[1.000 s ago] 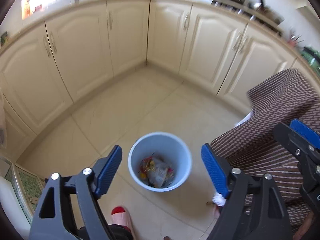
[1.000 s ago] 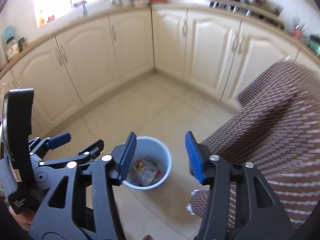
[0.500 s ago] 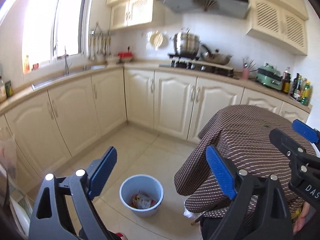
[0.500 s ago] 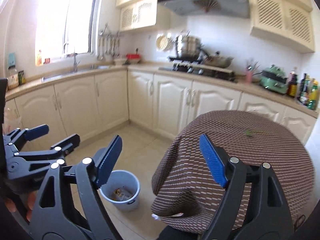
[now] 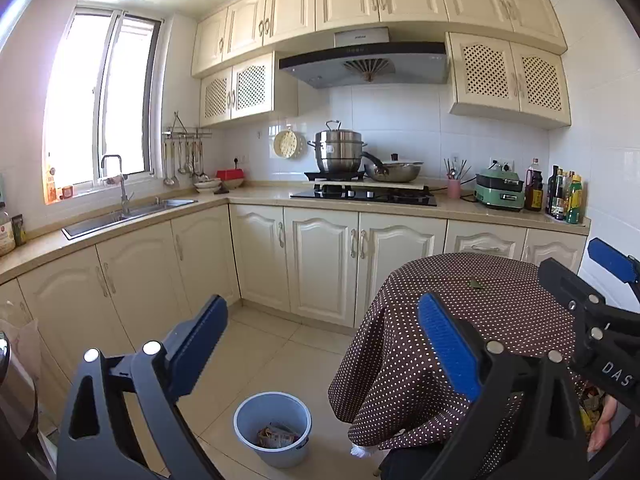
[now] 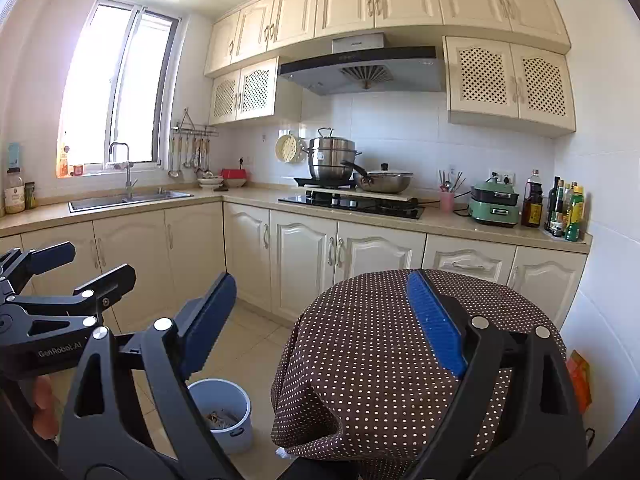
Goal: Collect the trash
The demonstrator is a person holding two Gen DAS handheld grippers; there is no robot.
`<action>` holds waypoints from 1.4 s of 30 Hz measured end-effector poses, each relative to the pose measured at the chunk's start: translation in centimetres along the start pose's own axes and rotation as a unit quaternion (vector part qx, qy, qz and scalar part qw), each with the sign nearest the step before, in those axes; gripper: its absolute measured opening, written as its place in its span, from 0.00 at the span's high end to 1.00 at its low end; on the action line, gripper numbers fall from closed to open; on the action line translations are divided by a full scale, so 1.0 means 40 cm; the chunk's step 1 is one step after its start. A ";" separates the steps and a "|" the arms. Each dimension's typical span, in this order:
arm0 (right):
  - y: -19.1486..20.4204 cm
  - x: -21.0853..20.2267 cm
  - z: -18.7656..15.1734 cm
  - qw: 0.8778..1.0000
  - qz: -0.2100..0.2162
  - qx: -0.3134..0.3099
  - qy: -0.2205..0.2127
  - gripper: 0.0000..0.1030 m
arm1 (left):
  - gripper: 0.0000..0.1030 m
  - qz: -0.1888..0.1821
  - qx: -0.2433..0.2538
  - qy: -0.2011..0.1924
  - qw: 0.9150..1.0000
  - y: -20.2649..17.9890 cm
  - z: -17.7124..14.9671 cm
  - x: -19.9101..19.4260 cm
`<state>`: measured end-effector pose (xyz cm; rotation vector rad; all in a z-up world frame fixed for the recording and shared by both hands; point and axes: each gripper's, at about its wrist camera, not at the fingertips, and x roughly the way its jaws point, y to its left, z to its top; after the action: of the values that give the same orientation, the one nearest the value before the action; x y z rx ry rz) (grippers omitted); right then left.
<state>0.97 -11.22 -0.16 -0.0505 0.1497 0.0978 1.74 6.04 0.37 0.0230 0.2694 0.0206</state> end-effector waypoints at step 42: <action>-0.050 -0.044 0.005 1.000 0.009 0.016 -0.009 0.14 | 0.08 -0.005 0.014 -0.021 1.000 -0.039 0.011 -0.059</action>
<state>-0.54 -13.37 0.41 -0.0162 0.1330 0.1135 -0.37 4.43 1.38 0.0494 0.2268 0.0071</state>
